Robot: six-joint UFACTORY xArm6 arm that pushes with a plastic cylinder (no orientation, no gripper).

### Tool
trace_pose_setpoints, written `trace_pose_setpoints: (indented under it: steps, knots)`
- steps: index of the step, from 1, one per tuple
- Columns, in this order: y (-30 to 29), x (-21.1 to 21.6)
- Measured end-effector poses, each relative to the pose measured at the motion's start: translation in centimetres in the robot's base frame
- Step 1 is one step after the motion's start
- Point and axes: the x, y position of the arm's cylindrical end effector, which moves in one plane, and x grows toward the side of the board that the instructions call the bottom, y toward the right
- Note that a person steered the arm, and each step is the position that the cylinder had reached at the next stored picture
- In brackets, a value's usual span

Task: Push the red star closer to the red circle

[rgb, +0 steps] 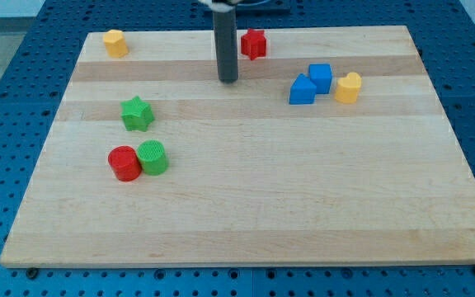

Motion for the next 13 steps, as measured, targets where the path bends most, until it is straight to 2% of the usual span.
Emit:
trace_pose_setpoints:
  steps: [1,5,7,8,9,10,13]
  knots:
    - [0.0,1.4]
    - [-0.2,1.5]
    - [-2.0,8.6]
    - [-2.0,8.8]
    - [-3.7,13.3]
    - [-5.0,15.8]
    - [-9.6,17.9]
